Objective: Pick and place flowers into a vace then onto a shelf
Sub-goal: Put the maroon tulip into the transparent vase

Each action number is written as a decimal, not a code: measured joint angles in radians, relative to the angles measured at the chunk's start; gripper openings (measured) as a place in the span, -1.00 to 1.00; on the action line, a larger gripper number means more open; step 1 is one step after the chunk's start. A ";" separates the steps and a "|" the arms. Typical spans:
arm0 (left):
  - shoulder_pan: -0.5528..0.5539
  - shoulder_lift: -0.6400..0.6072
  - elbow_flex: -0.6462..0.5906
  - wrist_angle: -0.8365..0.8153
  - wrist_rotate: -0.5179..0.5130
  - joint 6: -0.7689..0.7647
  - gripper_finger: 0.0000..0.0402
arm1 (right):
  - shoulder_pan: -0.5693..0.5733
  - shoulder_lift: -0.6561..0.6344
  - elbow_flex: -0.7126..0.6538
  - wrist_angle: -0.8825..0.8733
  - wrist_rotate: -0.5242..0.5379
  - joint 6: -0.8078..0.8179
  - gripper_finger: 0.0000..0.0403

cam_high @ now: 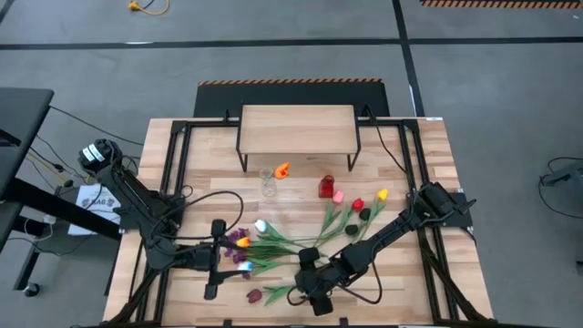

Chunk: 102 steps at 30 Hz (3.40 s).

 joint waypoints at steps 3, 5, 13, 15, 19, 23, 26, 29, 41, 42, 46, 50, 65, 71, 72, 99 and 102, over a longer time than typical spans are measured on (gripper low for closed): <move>0.000 0.000 0.000 0.001 0.026 0.000 0.05 | 0.001 0.000 0.000 0.000 0.000 0.000 0.36; 0.000 0.000 0.000 0.003 0.031 0.000 0.05 | 0.005 0.000 0.000 0.005 0.000 0.001 0.36; 0.000 0.000 0.000 0.003 0.031 -0.025 0.05 | 0.005 0.000 0.000 0.030 0.002 0.037 0.36; 0.000 0.000 0.000 0.003 0.032 -0.027 0.05 | 0.006 0.000 0.000 0.030 0.004 0.037 0.36; -0.001 0.000 0.000 0.003 0.065 -0.027 0.05 | 0.012 0.000 0.000 0.027 0.003 0.046 0.36; -0.001 0.000 0.000 0.003 0.097 -0.027 0.05 | 0.012 0.000 0.000 0.004 0.003 0.060 0.36; -0.001 0.000 0.000 0.003 0.101 -0.027 0.05 | 0.011 0.000 -0.002 -0.011 0.004 0.073 0.36; -0.001 0.000 0.000 0.004 0.101 -0.035 0.05 | 0.011 0.001 -0.018 -0.015 0.008 0.085 0.36; -0.001 0.000 0.000 0.003 0.101 -0.044 0.05 | 0.011 0.002 -0.018 -0.086 0.022 0.101 0.36; -0.001 0.000 0.000 0.004 0.101 -0.044 0.05 | 0.011 0.002 -0.018 -0.099 0.022 0.109 0.36; -0.001 0.000 0.000 0.003 0.101 -0.044 0.05 | 0.011 0.002 -0.018 -0.131 0.022 0.132 0.36; 0.000 0.000 0.000 0.004 0.101 -0.044 0.05 | 0.011 0.002 -0.018 -0.131 0.022 0.132 0.36; 0.000 0.000 0.000 0.003 0.102 -0.045 0.05 | 0.013 0.075 -0.012 -0.079 0.029 0.128 -0.02; 0.000 0.000 0.000 0.004 0.111 -0.045 0.05 | 0.012 0.083 -0.012 -0.072 0.038 0.130 -0.21; 0.000 0.000 0.000 0.004 0.111 -0.045 0.05 | 0.012 0.076 -0.014 -0.072 0.039 0.128 -0.25; 0.000 0.000 0.000 -0.011 0.224 0.013 0.05 | 0.015 0.041 -0.015 0.060 -0.010 0.131 -0.97; 0.000 0.000 0.000 -0.015 0.294 0.026 0.05 | 0.017 0.027 -0.015 0.065 0.000 0.123 -0.99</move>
